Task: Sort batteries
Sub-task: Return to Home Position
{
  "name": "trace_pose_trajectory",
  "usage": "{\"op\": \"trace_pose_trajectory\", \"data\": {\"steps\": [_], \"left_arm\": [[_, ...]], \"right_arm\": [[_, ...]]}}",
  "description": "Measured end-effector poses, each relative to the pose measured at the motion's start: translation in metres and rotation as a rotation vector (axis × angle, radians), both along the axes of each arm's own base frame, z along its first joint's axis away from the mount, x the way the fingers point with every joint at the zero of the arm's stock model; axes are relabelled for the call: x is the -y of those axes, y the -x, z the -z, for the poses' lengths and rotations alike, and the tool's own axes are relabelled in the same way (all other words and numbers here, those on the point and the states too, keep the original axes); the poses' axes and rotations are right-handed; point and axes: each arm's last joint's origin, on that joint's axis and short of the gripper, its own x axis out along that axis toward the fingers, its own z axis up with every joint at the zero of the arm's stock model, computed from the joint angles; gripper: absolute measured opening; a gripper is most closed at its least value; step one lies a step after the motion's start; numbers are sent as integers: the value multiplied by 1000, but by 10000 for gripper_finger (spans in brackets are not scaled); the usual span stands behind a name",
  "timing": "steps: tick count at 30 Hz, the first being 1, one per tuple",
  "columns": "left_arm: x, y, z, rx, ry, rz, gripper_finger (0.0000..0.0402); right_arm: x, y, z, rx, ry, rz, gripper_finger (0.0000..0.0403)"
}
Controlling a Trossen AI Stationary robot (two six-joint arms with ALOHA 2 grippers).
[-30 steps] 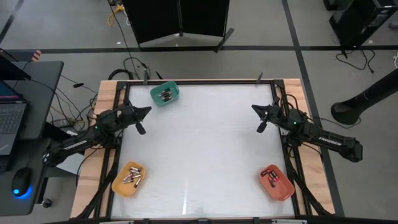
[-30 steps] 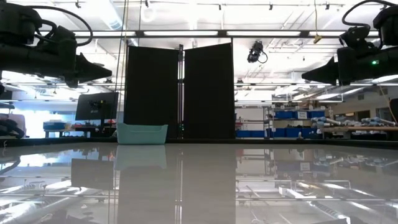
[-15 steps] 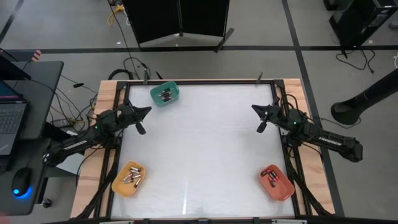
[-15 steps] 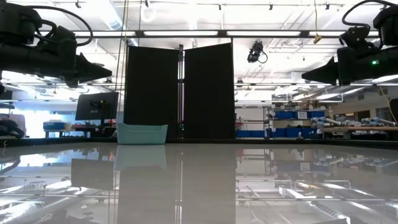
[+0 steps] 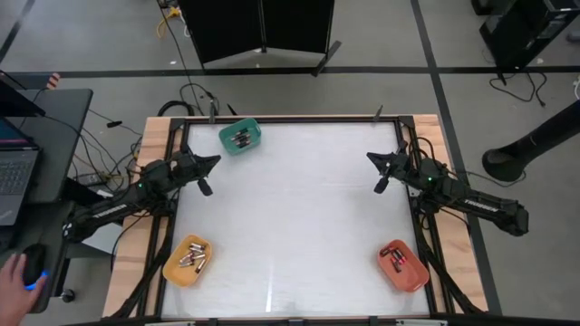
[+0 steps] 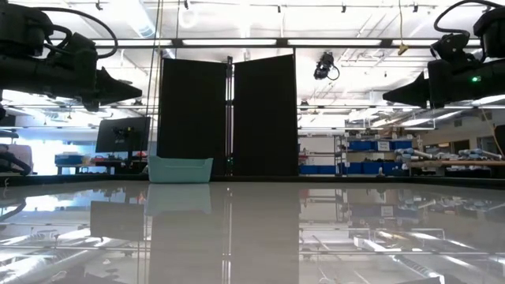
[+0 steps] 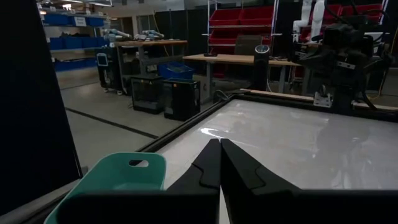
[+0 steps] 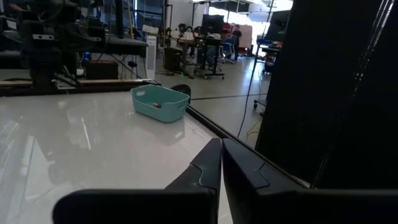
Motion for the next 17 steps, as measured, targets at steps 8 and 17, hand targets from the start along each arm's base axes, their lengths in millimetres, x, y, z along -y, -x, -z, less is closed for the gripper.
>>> {"op": "trace_pose_trajectory", "data": {"steps": [8, 17], "left_arm": [[0, 0, 0, 0, 0, 0, 10], [0, 0, 0, 0, 0, 0, 10]], "right_arm": [[0, 0, 0, 0, 0, 0, 27], [0, 0, 0, 0, 0, 0, 28]]}}
